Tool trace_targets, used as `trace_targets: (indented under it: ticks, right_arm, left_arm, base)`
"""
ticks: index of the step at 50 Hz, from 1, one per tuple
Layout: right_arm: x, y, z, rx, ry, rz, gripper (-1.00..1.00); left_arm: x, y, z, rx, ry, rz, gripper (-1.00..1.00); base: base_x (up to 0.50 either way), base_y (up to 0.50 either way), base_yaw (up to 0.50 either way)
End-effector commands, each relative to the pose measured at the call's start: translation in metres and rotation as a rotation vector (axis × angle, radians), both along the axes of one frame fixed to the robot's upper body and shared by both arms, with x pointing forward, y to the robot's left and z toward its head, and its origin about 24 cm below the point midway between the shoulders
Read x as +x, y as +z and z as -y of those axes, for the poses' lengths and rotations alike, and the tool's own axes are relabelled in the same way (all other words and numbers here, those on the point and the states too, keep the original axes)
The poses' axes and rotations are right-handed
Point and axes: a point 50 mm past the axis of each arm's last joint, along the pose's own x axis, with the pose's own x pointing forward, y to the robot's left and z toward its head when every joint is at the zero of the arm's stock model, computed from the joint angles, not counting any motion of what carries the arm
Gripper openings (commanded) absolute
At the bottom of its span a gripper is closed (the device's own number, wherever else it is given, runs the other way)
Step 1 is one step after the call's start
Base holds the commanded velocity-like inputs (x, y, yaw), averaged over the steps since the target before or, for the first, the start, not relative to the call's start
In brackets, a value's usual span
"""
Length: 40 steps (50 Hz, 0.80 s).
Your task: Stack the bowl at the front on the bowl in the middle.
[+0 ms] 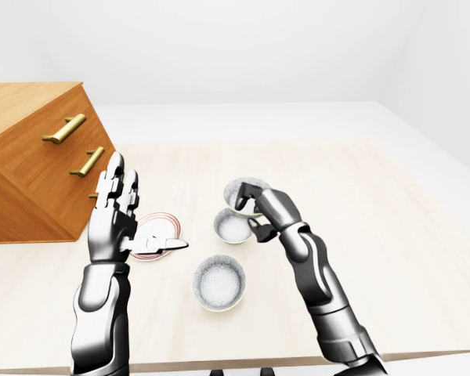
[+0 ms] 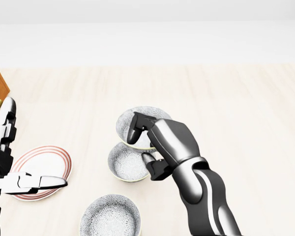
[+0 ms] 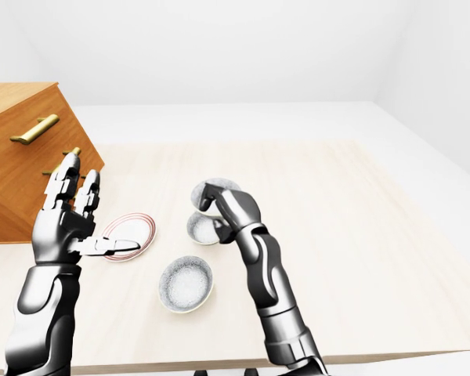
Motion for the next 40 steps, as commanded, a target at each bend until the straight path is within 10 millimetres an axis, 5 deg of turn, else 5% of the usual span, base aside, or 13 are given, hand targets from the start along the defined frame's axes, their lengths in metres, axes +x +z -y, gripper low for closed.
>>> trace_targets:
  ticks: [1, 7, 23, 40]
  right_arm:
    - [-0.02, 0.021, -0.025, 0.045, 0.102, 0.05, -1.0]
    - [-0.002, 0.008, -0.034, 0.049, 0.113, 0.002, -1.0]
    - [0.0, -0.018, -0.051, 0.012, 0.157, -0.058, -1.0]
    - [0.014, -0.033, -0.042, -0.016, 0.106, -0.053, -1.0]
  left_arm:
    - [-0.001, 0.0, 0.0, 0.002, -0.001, -0.002, 1.0]
    - [-0.002, -0.001, -0.001, 0.003, 0.0, -0.004, 1.0]
    - [-0.002, -0.003, -0.004, -0.002, 0.006, -0.011, 1.0]
    - [-0.002, -0.009, -0.005, 0.0, 0.009, -0.038, 1.0]
  base:
    - [0.0, 0.0, 0.0]
    - [0.0, 0.0, 0.0]
    - [0.0, 0.0, 0.0]
    - [0.0, 0.0, 0.0]
